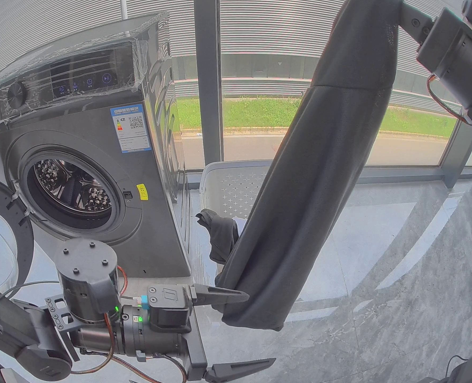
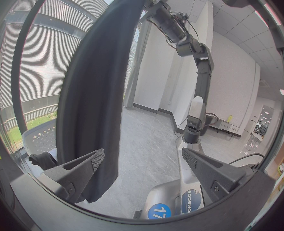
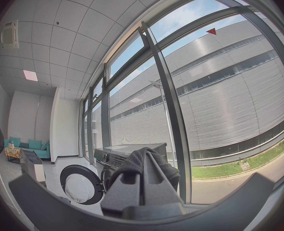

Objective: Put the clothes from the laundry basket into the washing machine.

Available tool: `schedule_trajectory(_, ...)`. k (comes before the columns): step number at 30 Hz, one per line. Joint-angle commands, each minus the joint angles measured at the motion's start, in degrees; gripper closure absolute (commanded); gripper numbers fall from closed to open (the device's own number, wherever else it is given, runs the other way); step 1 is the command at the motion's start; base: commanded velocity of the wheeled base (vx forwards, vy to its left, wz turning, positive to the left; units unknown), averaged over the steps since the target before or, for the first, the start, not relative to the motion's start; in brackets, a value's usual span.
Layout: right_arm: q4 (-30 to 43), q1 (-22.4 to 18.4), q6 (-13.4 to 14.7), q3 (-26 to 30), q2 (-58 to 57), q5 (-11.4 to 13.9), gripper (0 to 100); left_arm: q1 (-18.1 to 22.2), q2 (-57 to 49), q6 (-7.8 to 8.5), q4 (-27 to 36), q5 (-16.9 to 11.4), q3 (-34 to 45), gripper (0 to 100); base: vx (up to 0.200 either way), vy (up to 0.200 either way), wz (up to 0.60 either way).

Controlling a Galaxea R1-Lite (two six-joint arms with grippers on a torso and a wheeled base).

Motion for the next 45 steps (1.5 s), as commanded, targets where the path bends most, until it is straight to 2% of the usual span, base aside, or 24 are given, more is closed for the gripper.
schedule_trajectory(1, 0.02, 0.05, -0.03, -2.35, 2.17, -0.05, 100, -2.43, 2.8, 0.1, 0.04, 0.01, 0.11, 0, 0.0, 0.0, 0.0)
schedule_trajectory(9, 0.11, 0.58, -0.03, -4.28, 2.53, -0.05, 100, -2.43, 8.43, 0.36, -0.04, 0.8, -2.79, 0, 0.0, 0.0, 0.0)
schedule_trajectory(11, 0.11, 0.66, -0.03, -4.37, 2.44, -0.05, 100, -2.52, 9.75, 0.36, -0.04, 1.86, -4.55, 0, 0.0, 0.0, 0.0)
schedule_trajectory(12, 0.02, 0.75, 0.05, -4.54, 2.35, -0.05, 100, -2.52, 11.24, 0.19, 0.13, 4.23, -6.66, 0, 0.0, 0.0, 0.0)
schedule_trajectory(15, 0.11, 1.81, 0.14, -5.16, 2.35, -0.05, 100, -2.43, 13.35, -0.08, 0.13, 6.08, -8.94, 0, 0.0, 0.0, 0.0)
schedule_trajectory(27, 0.02, 3.65, 0.14, -5.86, 2.7, -0.05, 100, -4.54, 15.02, -0.16, -0.57, 5.81, -11.84, 0, 0.0, 0.0, 0.0)
schedule_trajectory(40, 0.02, 7.87, 0.14, -6.13, 2.7, -0.05, 100, -6.12, 18.36, -0.34, -0.75, 5.9, -16.67, 0, 0.0, 0.0, 0.0)
schedule_trajectory(43, 0.02, 9.28, 0.14, -6.57, 2.7, -0.05, 100, -5.85, 19.68, -0.6, -0.75, 6.87, -17.11, 0, 0.0, 0.0, 0.0)
schedule_trajectory(45, 0.11, 10.16, 0.14, -7.01, 2.7, -0.05, 100, -5.33, 19.77, -1.83, -0.75, 9.33, -17.55, 0, 0.0, 0.0, 0.0)
